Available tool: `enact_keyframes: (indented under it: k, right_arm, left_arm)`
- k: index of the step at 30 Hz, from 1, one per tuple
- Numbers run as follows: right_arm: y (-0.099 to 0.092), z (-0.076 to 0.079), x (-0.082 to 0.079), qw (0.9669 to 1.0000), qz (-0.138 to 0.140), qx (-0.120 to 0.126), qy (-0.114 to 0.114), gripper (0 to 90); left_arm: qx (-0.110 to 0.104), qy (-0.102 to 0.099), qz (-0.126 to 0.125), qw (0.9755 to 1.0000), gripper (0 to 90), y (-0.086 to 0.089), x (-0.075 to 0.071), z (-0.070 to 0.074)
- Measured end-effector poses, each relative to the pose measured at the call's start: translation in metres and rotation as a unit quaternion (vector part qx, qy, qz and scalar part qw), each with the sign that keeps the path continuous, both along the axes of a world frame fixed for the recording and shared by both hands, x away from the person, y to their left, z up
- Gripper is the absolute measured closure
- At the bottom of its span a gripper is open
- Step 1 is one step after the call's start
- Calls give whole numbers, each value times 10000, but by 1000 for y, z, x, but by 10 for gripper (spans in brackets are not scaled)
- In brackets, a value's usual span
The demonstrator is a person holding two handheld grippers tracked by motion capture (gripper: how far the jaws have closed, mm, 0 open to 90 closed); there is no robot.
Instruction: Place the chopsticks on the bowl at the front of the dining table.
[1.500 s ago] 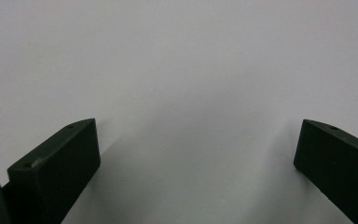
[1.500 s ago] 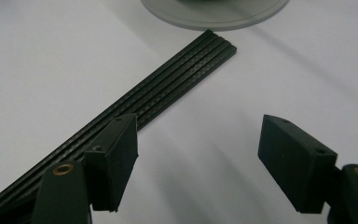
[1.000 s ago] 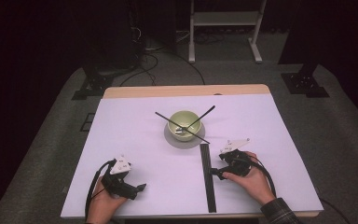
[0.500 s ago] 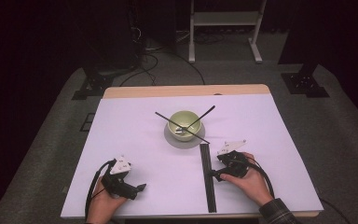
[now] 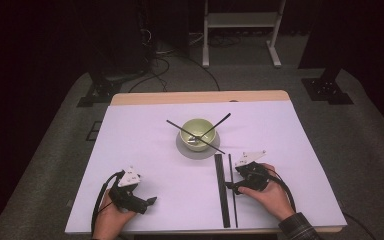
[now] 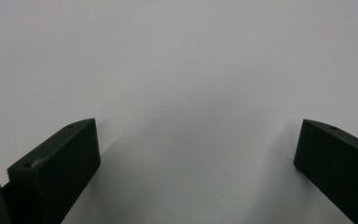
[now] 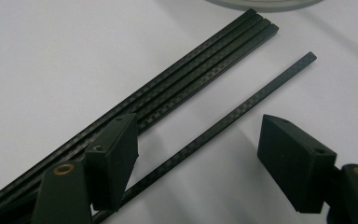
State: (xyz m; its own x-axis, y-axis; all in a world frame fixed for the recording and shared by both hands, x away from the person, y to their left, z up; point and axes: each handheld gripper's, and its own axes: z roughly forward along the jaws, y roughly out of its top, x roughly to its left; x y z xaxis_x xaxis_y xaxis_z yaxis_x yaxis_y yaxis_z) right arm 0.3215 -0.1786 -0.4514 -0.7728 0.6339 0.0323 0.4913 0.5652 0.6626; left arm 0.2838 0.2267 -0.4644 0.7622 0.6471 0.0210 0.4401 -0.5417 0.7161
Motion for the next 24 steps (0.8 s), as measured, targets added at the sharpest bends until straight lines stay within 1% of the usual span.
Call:
enact_keyframes:
  k: [5,9,12,14,16,24]
  right_arm:
    - [-5,3,-6,10000,-25,71,3,273]
    - [-8,4,-15,10000,-22,54,-13,273]
    - [-9,3,-21,10000,-28,-66,-40,273]
    - [-10,3,-26,10000,-32,-66,-25,273]
    - [-11,3,-30,10000,-13,-67,-61,273]
    - [-9,3,-48,9999,122,1,-8,273]
  left_arm:
    - [0,1,0,10000,0,0,0,0]
    - [3,-2,-2,10000,0,0,0,0]
    - [3,-2,-2,10000,0,0,0,0]
    - [3,-1,-2,10000,0,0,0,0]
    - [3,-1,-2,10000,0,0,0,0]
    - [4,-2,-2,10000,0,0,0,0]
